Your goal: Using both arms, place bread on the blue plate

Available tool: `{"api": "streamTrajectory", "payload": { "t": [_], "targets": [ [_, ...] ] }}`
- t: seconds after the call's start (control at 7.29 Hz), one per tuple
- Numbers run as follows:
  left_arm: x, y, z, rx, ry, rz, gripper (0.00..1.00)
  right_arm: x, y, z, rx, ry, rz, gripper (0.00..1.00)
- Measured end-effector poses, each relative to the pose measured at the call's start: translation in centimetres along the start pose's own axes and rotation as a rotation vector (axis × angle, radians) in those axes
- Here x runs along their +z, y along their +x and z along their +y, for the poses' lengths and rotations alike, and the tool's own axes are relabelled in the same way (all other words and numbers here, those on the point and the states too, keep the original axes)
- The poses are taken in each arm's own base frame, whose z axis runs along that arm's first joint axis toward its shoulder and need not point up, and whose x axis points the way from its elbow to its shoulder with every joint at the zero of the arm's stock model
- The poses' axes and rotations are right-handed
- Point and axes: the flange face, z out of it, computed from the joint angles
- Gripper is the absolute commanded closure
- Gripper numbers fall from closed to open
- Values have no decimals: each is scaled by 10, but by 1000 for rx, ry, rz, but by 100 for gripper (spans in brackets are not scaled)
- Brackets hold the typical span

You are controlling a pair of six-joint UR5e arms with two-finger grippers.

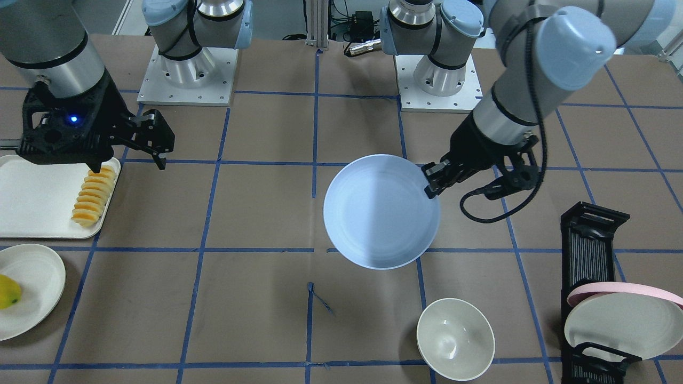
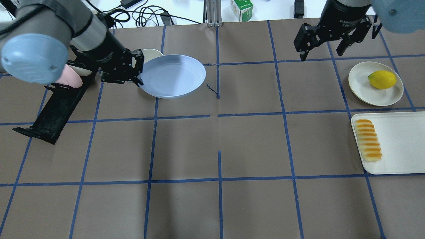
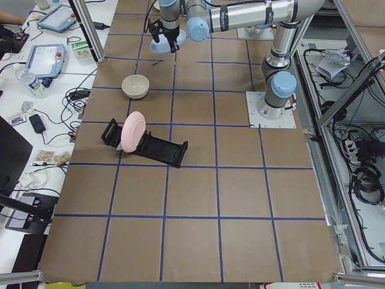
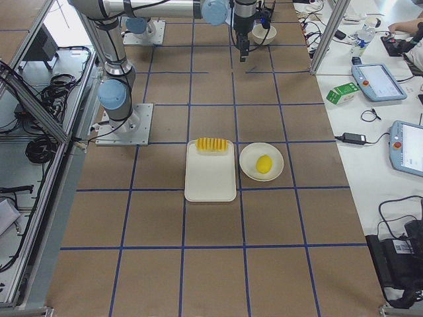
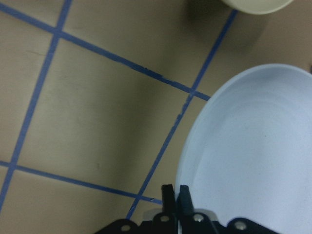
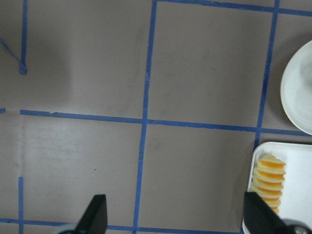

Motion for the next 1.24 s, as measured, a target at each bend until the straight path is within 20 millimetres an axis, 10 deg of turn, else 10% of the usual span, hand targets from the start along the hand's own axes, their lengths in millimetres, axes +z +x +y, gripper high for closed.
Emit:
{"api": "streamTrajectory", "payload": {
  "t": [0.55,0.96,1.1,1.24],
  "targets": [
    [145,2,63,-3,183,131,100,66,157,26,70,-104,-53,0],
    [196,12,82,64,197,145,92,193,205,68,133,-148,-89,0],
    [204,18,92,78,185,142,27,228,199,82,133,-118,-71,0],
    [207,23,96,85,182,144,0,253,194,92,125,-100,-61,0]
  ]
}}
